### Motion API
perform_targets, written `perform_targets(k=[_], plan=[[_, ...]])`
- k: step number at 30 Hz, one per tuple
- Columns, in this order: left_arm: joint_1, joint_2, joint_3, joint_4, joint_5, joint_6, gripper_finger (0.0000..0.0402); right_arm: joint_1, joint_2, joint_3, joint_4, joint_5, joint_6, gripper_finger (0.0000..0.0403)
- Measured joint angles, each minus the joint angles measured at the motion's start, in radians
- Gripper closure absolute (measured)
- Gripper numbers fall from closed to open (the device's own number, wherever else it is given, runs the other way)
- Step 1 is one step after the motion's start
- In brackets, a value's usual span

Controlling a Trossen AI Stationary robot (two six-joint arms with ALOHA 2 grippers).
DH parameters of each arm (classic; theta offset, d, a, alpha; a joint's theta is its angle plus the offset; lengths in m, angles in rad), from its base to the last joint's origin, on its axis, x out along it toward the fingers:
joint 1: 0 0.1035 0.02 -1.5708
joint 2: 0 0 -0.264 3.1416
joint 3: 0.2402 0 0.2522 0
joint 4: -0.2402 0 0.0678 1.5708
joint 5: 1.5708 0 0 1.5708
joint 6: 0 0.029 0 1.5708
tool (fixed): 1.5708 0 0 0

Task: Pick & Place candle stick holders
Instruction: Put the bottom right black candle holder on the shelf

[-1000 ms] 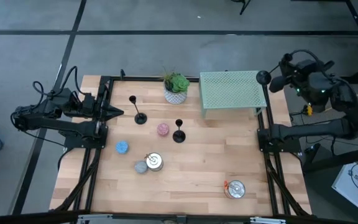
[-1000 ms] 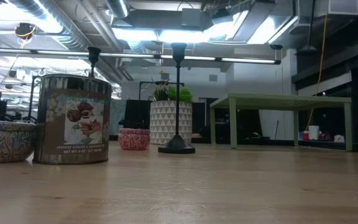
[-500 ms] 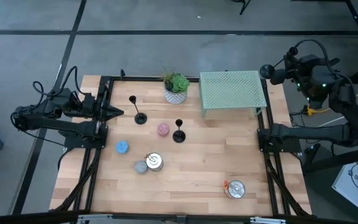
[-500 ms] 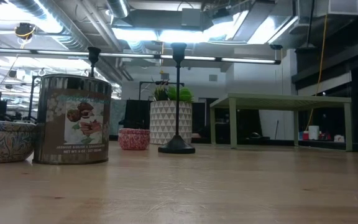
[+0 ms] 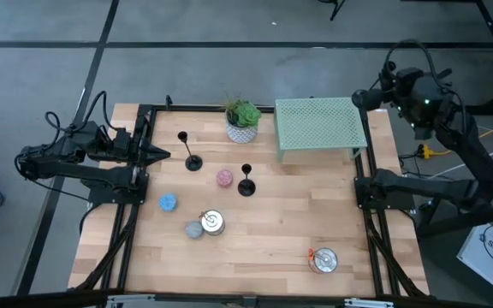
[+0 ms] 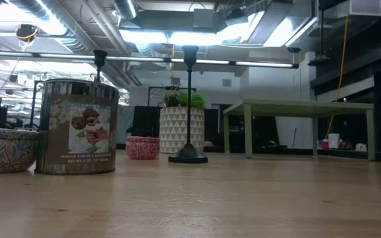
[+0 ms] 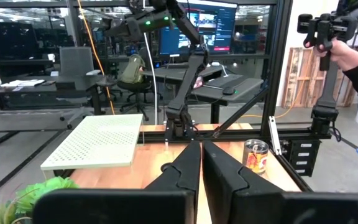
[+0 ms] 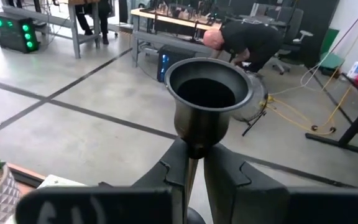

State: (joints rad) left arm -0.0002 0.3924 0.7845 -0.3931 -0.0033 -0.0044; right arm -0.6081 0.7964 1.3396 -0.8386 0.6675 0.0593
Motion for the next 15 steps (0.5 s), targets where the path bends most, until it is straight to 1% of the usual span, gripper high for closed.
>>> perform_targets(k=[3, 10, 15], plan=[[0.000, 0.000, 0.000, 0.000, 0.000, 0.000, 0.0390, -0.045, 0.011, -0.002, 0.005, -0.048, 0.011, 0.0368], [0.000, 0.000, 0.000, 0.000, 0.000, 0.000, 0.0393, -0.096, 0.078, -0.088, 0.077, -0.051, 0.063, 0.0368], [0.000, 0.000, 0.000, 0.000, 0.000, 0.000, 0.0390, -0.104, 0.153, -0.131, 0.185, -0.051, 0.063, 0.0368]])
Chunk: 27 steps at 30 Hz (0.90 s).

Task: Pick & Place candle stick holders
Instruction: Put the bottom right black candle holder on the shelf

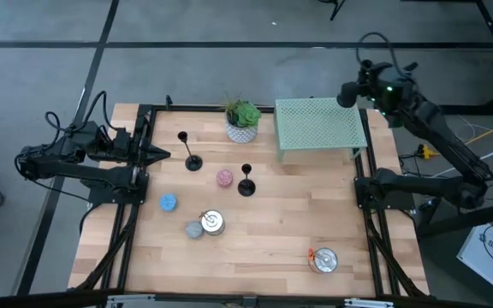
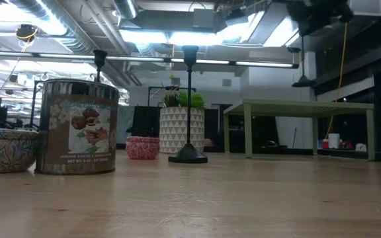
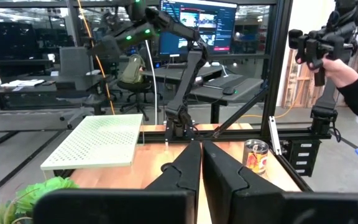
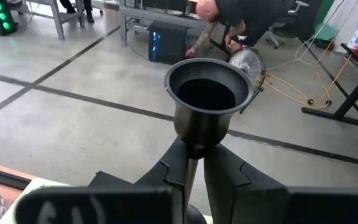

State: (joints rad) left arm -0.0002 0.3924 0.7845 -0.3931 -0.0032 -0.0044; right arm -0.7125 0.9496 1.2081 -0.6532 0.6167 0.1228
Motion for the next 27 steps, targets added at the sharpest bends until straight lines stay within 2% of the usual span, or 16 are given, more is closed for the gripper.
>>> perform_targets(k=[7, 10, 14, 21, 27], plan=[[0.000, 0.000, 0.000, 0.000, 0.000, 0.000, 0.0391, -0.011, 0.067, -0.001, 0.025, 0.000, -0.031, 0.0368], [0.000, 0.000, 0.000, 0.000, 0.000, 0.000, 0.0393, -0.022, 0.062, -0.001, 0.023, -0.006, -0.031, 0.0368], [0.000, 0.000, 0.000, 0.000, 0.000, 0.000, 0.0393, -0.036, 0.035, -0.001, -0.019, -0.068, -0.010, 0.0368], [0.000, 0.000, 0.000, 0.000, 0.000, 0.000, 0.0391, -0.040, 0.009, -0.019, -0.052, -0.068, 0.027, 0.0368], [0.000, 0.000, 0.000, 0.000, 0.000, 0.000, 0.0390, -0.040, 0.003, -0.092, 0.002, -0.062, 0.034, 0.0369]])
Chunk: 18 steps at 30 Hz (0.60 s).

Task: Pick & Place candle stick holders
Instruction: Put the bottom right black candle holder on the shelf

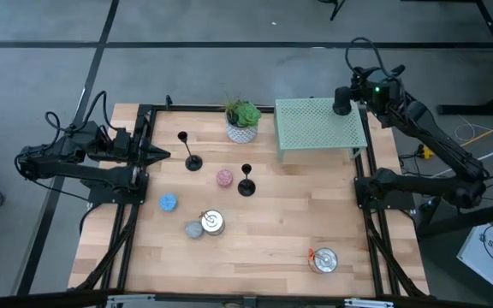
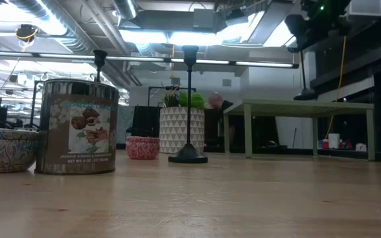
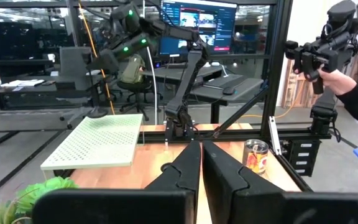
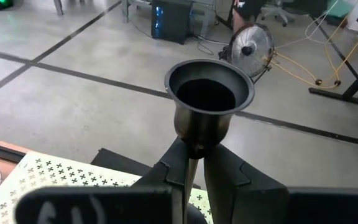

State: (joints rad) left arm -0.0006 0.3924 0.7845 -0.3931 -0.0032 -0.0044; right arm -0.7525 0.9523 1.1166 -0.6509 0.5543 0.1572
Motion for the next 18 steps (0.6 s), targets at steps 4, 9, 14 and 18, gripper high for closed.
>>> perform_targets(k=[4, 9, 14, 18], plan=[[0.000, 0.000, 0.000, 0.000, 0.000, 0.000, 0.0393, 0.000, -0.014, -0.028, 0.041, 0.015, 0.000, 0.0369], [0.000, 0.000, 0.000, 0.000, 0.000, 0.000, 0.0392, 0.000, -0.020, -0.043, 0.051, 0.018, 0.012, 0.0369], [0.000, 0.000, 0.000, 0.000, 0.000, 0.000, 0.0389, -0.005, -0.020, -0.043, 0.051, 0.025, 0.011, 0.0369], [0.000, 0.000, 0.000, 0.000, 0.000, 0.000, 0.0390, -0.015, -0.022, -0.043, 0.038, 0.024, -0.006, 0.0369]])
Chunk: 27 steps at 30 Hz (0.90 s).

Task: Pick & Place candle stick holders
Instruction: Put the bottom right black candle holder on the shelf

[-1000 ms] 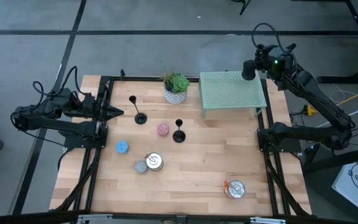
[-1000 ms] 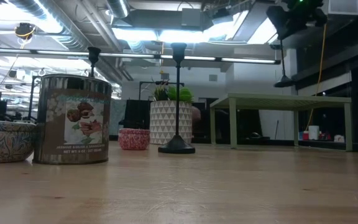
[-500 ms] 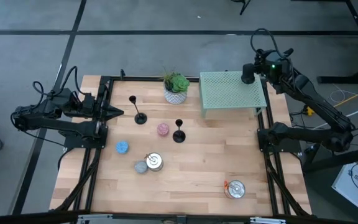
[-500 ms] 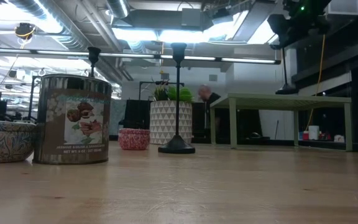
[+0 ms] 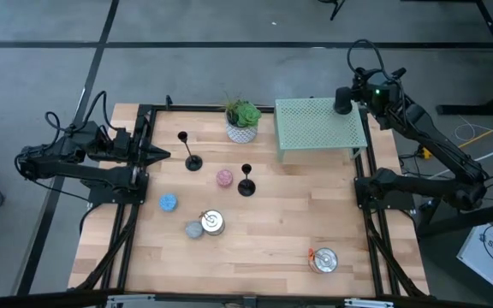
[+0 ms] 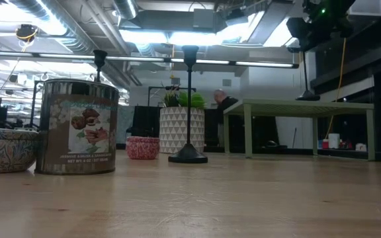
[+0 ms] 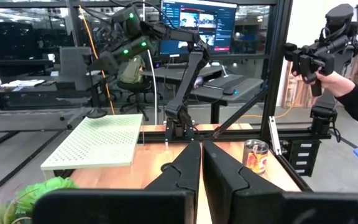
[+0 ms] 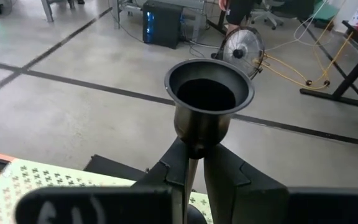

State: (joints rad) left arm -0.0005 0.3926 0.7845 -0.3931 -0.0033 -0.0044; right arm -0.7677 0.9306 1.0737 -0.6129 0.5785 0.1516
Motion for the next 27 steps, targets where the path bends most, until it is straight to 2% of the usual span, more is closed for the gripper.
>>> perform_targets(k=[10, 27], plan=[[0.000, 0.000, 0.000, 0.000, 0.000, 0.000, 0.0390, 0.001, 0.008, 0.000, -0.012, 0.019, 0.051, 0.0369], [0.000, 0.000, 0.000, 0.000, 0.000, 0.000, 0.0390, 0.001, 0.124, 0.000, 0.044, 0.084, 0.053, 0.0369]])
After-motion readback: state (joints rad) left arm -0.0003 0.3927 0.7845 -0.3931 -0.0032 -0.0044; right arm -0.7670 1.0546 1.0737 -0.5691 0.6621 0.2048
